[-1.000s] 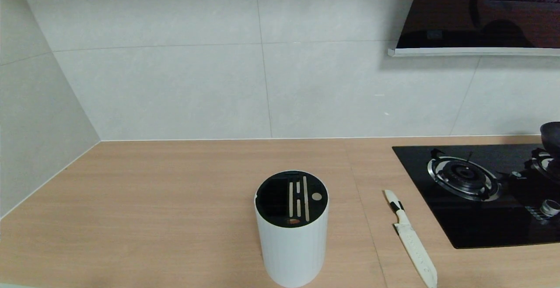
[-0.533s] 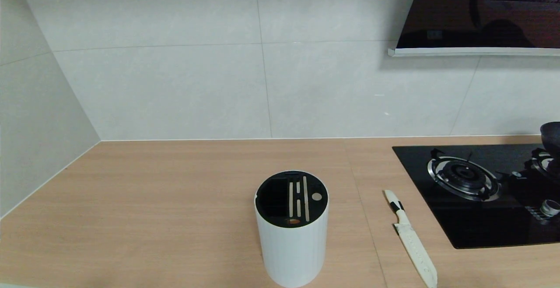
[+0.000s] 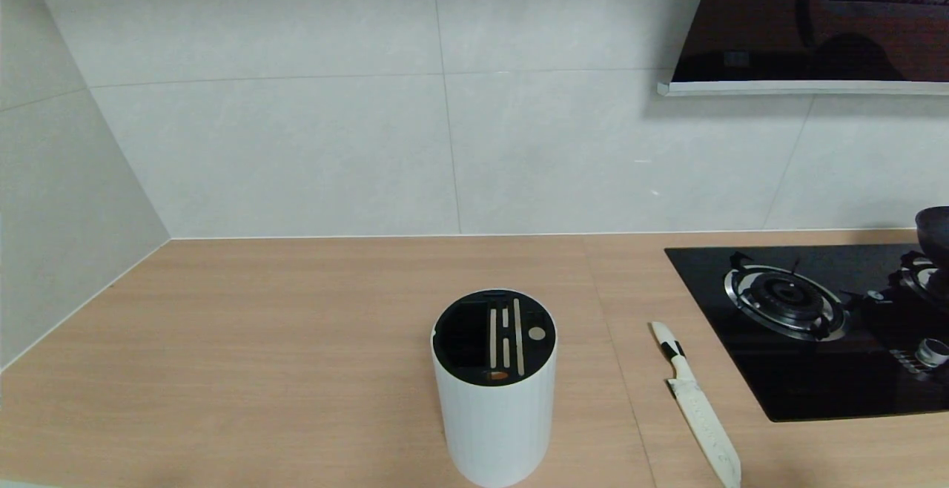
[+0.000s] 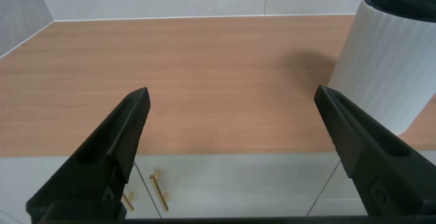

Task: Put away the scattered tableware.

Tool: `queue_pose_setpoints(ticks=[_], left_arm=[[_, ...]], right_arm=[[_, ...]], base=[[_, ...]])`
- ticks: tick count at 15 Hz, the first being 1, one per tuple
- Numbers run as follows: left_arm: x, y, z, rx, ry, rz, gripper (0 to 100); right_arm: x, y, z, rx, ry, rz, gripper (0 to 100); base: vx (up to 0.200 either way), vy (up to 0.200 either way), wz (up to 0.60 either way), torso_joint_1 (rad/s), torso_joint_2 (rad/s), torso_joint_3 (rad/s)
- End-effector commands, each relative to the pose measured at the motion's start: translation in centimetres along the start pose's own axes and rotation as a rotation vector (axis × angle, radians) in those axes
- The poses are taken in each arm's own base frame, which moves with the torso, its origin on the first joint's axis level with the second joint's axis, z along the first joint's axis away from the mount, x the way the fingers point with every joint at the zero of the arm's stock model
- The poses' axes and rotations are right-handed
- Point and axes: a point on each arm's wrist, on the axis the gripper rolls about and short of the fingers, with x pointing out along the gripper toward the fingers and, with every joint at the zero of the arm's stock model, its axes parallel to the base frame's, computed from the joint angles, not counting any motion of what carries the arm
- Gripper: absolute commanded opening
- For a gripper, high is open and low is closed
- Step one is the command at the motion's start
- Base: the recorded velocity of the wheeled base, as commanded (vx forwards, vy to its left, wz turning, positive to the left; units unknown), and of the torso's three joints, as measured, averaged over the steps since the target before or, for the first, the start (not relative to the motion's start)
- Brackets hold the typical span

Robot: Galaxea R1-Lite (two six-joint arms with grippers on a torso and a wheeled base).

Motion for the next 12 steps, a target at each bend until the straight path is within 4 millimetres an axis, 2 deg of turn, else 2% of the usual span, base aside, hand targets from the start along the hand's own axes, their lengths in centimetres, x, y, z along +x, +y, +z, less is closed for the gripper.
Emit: queue_pose_setpoints(ticks=[1,5,8,9,11,12], left_arm=[[0.0,0.0,0.0,0.000,0.001,0.000,100],[0.0,0.0,0.0,0.000,0.001,0.000,100],[0.0,0.0,0.0,0.000,0.001,0.000,100],[0.0,0.0,0.0,0.000,0.001,0.000,100],[0.0,0.0,0.0,0.000,0.001,0.000,100],[0.0,0.0,0.0,0.000,0.001,-0.001,100]], right_arm=[[3.1,-0.1,1.3,0.019,0.223,0.045,100],[6.2,0.5,2.5,-0.003,0.386,0.195,100],[8.8,1.2,3.2,-0.015,0.476,0.238,100],[10.0,1.4,3.4,-0.016,0.499,0.241,100],[14.1,2.4,3.2,-0.027,0.549,0.261,100],[14.8,2.6,3.0,-0.030,0.557,0.269,100]], base=[[0.000,0.000,0.00,0.000,0.00,0.000],[0.000,0.000,0.00,0.000,0.00,0.000],[0.000,0.000,0.00,0.000,0.00,0.000],[0.000,0.000,0.00,0.000,0.00,0.000],[0.000,0.000,0.00,0.000,0.00,0.000],[0.000,0.000,0.00,0.000,0.00,0.000]])
